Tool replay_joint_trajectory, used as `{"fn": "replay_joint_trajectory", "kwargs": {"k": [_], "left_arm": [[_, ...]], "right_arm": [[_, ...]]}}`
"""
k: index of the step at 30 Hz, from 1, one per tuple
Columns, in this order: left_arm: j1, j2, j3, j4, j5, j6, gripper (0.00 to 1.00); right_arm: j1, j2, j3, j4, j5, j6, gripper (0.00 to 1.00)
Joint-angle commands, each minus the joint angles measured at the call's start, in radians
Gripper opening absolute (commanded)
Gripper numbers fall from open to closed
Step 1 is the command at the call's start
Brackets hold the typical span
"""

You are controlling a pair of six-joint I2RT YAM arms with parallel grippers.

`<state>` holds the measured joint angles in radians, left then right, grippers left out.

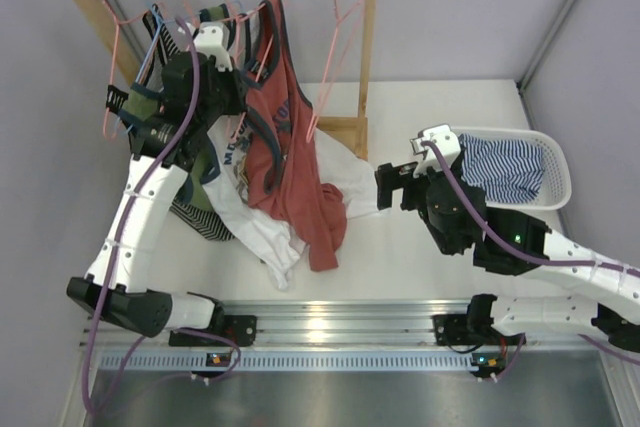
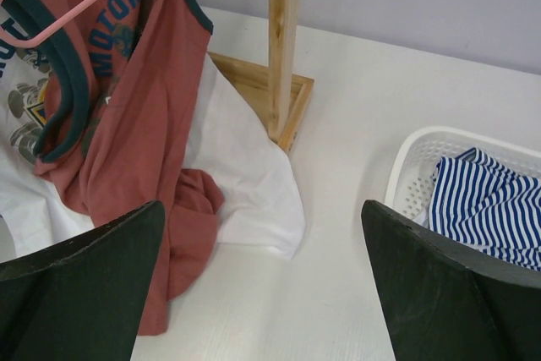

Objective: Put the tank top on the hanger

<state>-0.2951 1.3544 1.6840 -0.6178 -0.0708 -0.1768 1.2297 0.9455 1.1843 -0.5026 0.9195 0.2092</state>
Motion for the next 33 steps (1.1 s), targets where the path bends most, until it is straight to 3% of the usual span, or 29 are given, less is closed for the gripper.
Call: {"fn": "replay_joint_trajectory", "kwargs": {"k": [1,5,9,12,19,29,33], "left_arm": [[0.008,-0.055,-0.02,0.101,0.006,-0.013,0.0],[0.008,-0.078,-0.03,0.096,-0.001,-0.013,0.06],[0.008,-0.098,-0.03,0.089,0.002,-0.01,0.3],[0.008,-0.113,-0.026,0.081,-0.001,-0.004,0.4],[0.008,-0.144,0.002,0.05,-0.004,-0.001,0.5],[0.008,-0.235,0.04,-0.02,-0.072,0.025,0.52],[0.007,-0.294,0.036,-0.026,0.044,0.01,0.53]], "right_arm": [[0.01,-0.001,0.014,0.019,-0.001,-0.007,1.0],[0.01,-0.001,0.011,0.022,-0.002,-0.007,1.0],[0.01,0.003,0.011,0.024,-0.007,-0.005,1.0],[0.01,0.006,0.009,0.029,-0.01,-0.007,1.0],[0.01,0.012,0.012,0.029,-0.018,-0.011,1.0],[0.01,0.006,0.005,-0.014,-0.041,0.01,1.0],[0.01,-0.016,-0.015,-0.024,-0.082,0.027,1.0]]}}
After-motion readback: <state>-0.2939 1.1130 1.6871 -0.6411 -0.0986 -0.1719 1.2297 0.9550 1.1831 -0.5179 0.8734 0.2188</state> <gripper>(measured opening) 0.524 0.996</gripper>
